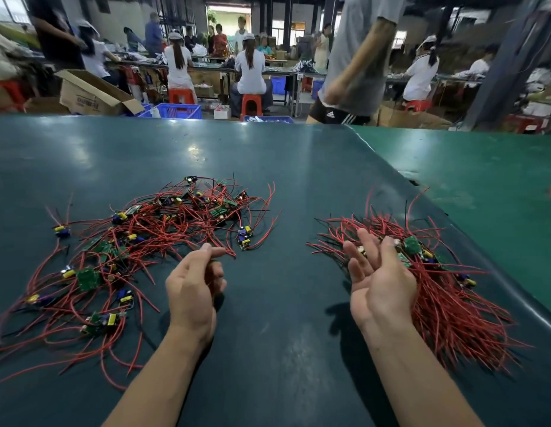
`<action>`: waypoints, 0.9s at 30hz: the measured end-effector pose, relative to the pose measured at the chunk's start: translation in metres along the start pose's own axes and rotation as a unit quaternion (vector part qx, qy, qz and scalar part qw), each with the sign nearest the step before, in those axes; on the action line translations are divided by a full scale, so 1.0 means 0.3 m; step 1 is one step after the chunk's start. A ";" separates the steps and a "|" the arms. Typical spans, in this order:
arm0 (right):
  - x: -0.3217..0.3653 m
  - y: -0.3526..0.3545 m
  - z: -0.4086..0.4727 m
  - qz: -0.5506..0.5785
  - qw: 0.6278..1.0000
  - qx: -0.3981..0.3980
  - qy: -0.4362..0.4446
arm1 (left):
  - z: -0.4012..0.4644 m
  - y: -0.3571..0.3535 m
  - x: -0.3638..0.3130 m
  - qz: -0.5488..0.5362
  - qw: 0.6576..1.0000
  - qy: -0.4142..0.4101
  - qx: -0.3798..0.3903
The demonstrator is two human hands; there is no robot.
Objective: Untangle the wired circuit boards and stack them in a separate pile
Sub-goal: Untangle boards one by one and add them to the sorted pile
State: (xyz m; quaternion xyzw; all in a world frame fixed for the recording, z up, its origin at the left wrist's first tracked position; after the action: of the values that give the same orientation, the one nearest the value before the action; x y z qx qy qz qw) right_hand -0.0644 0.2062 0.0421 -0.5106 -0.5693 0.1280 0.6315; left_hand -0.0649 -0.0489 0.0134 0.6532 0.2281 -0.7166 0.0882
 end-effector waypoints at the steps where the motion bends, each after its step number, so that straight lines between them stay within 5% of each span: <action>1: 0.002 -0.002 0.000 -0.004 1.000 0.007 -0.001 | 0.003 0.000 0.000 0.020 1.000 -0.012 -0.007; 6: -0.054 -0.021 -0.021 -0.115 0.989 0.074 -0.061 | -0.001 0.006 -0.019 0.212 0.966 -0.140 -0.049; 10: -0.092 -0.021 -0.026 -0.174 0.979 0.095 -0.053 | -0.012 0.006 -0.081 0.450 0.828 -0.317 -0.105; 13: -0.135 -0.016 -0.032 -0.222 0.965 0.120 -0.064 | 0.034 -0.030 -0.061 0.572 0.766 -0.277 -0.094; 17: -0.179 -0.027 -0.047 -0.315 0.931 0.179 -0.038 | 0.076 -0.076 0.034 0.717 0.672 -0.179 0.039; 21: -0.201 -0.030 -0.064 -0.402 0.884 0.238 0.005 | 0.082 -0.078 0.034 0.718 0.667 -0.191 0.052; 27: -0.205 -0.034 -0.053 -0.408 0.880 0.243 0.020 | 0.058 -0.077 0.004 0.649 0.718 -0.249 0.027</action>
State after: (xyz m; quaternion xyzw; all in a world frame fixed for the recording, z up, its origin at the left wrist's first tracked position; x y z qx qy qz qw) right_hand -0.0749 0.1480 0.0166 -0.0661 -0.6652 -0.0167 0.7435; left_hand -0.0905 -0.0362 0.0180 0.4408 -0.3017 -0.6263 0.5678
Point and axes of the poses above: each hand's wrist, its own z-axis towards the middle knuckle, its own y-axis out of the back of the hand, x = y × z, the point moved 5 cm from there along z, towards the middle knuckle, and after that the axes turned 13 degrees about z, right-handed, at the moved point
